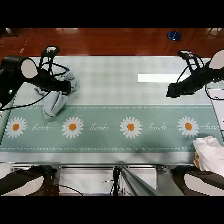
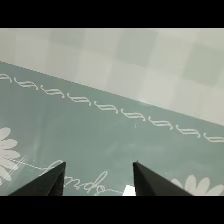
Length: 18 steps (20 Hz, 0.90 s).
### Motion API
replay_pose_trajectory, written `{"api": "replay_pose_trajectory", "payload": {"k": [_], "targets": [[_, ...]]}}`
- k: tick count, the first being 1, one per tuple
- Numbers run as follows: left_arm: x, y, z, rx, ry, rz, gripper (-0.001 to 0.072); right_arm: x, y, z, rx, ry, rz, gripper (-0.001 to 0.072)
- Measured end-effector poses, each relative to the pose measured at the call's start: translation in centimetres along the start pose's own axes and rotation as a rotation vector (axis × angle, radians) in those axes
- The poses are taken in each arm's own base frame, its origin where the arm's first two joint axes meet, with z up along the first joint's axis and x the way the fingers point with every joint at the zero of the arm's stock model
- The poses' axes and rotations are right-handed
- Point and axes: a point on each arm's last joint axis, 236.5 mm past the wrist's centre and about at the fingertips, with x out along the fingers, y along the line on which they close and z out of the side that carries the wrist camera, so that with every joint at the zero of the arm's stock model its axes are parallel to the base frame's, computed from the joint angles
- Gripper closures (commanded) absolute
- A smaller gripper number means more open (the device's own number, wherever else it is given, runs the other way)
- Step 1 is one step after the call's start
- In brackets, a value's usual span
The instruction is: Fold the shirts.
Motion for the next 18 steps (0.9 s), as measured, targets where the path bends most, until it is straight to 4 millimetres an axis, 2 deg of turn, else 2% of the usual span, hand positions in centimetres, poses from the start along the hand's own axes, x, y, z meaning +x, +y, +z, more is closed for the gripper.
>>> {"api": "replay_pose_trajectory", "payload": {"k": [18], "targets": [[-0.01,-0.1,0.4,-0.007,-0.017,-0.004,0.0066,0.0,0.0,-0.02,0.0,0.001,0.0,0.0236]]}}
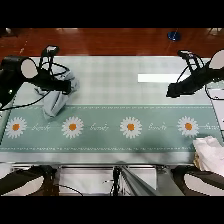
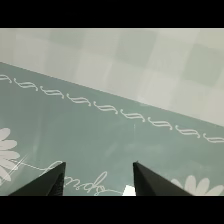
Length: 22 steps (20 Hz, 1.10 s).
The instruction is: Fold the shirts.
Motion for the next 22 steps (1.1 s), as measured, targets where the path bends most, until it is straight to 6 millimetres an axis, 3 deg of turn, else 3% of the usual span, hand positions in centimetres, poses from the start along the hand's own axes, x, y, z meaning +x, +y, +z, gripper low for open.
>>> {"api": "replay_pose_trajectory", "payload": {"k": [4,5,9,12,16,22], "targets": [[0.1,0.1,0.8,0.01,-0.031,0.005,0.0063,0.0,0.0,-0.1,0.0,0.003,0.001,0.0236],[0.1,0.7,1.4,0.024,-0.056,0.027,0.0022,0.0,0.0,-0.1,0.0,0.003,0.001,0.0236],[0.0,5.2,4.9,0.022,-0.174,0.137,-0.0013,0.0,0.0,-0.1,0.0,0.005,0.001,0.0236],[1.0,9.0,6.0,-0.047,-0.185,0.181,-0.0013,0.0,0.0,0.0,0.0,0.002,0.0,0.0236],[4.2,11.9,5.8,-0.098,-0.137,0.201,-0.0013,0.0,-0.1,0.3,0.001,-0.012,-0.003,0.0236],[11.0,11.8,3.2,-0.129,0.0,0.144,-0.0013,0.0,-0.1,0.6,0.005,-0.024,-0.006,0.0236]]}}
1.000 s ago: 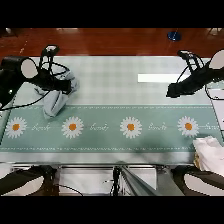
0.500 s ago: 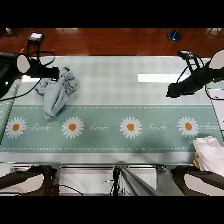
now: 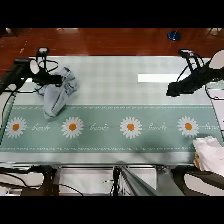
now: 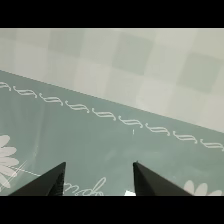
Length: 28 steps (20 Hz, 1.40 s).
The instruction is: Fold the shirts.
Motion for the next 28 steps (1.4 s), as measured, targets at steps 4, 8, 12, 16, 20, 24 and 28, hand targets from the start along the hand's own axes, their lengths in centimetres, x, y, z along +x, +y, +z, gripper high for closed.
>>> {"api": "replay_pose_trajectory", "payload": {"k": [4,8,12,16,20,24,28], "targets": [[2.0,-0.3,-1.2,0.006,0.054,-0.015,0.0649,0.0,0.0,0.0,0.011,-0.002,0.0,0.0236],[0.2,0.1,0.1,0.087,0.075,-0.007,0.0669,0.0,0.0,0.0,0.018,-0.002,0.0,0.0236],[-8.6,2.0,7.3,0.118,-0.079,0.054,0.0669,0.0,0.0,0.0,0.019,0.0,0.0,0.0236],[-24.2,1.8,14.9,0.09,-0.426,0.085,0.0669,0.0,0.0,-0.2,0.021,0.007,0.001,0.0236],[-38.8,-1.2,15.6,0.114,-0.745,0.05,0.067,0.0,0.1,-1.5,0.019,0.064,0.006,0.0236],[-45.1,-5.4,12.6,0.181,-0.847,-0.03,0.0671,-0.3,-1.0,-3.8,0.006,0.16,-0.044,0.0236],[-44.2,-11.2,10.2,0.288,-0.772,-0.129,0.0671,-0.8,-2.6,-5.4,0.001,0.23,-0.112,0.0236]]}}
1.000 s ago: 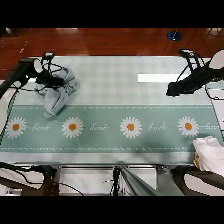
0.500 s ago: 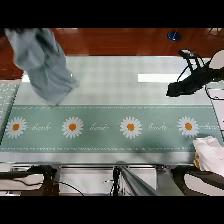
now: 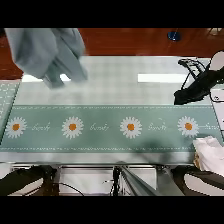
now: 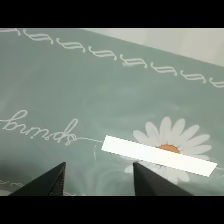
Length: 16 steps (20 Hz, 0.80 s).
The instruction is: Fold the shirts.
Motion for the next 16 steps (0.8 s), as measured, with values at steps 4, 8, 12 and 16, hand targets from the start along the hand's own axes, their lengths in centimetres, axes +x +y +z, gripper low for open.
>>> {"api": "replay_pose_trajectory", "payload": {"k": [4,8,12,16], "targets": [[4.1,-8.9,-3.3,0.073,0.128,-0.166,0.067,0.0,-0.8,-0.9,0.003,0.039,-0.035,0.0236],[9.6,-20.3,-9.4,0.189,0.305,-0.322,0.0668,-0.1,-2.1,-1.5,0.013,0.063,-0.087,0.0236],[13.6,-30.7,-18.4,0.328,0.497,-0.436,0.0587,-0.2,-3.5,-1.8,0.063,0.061,-0.099,0.0236],[15.0,-35.2,-23.8,0.435,0.592,-0.47,0.0285,-0.1,-4.7,-1.7,0.135,0.033,-0.068,0.0236]]}}
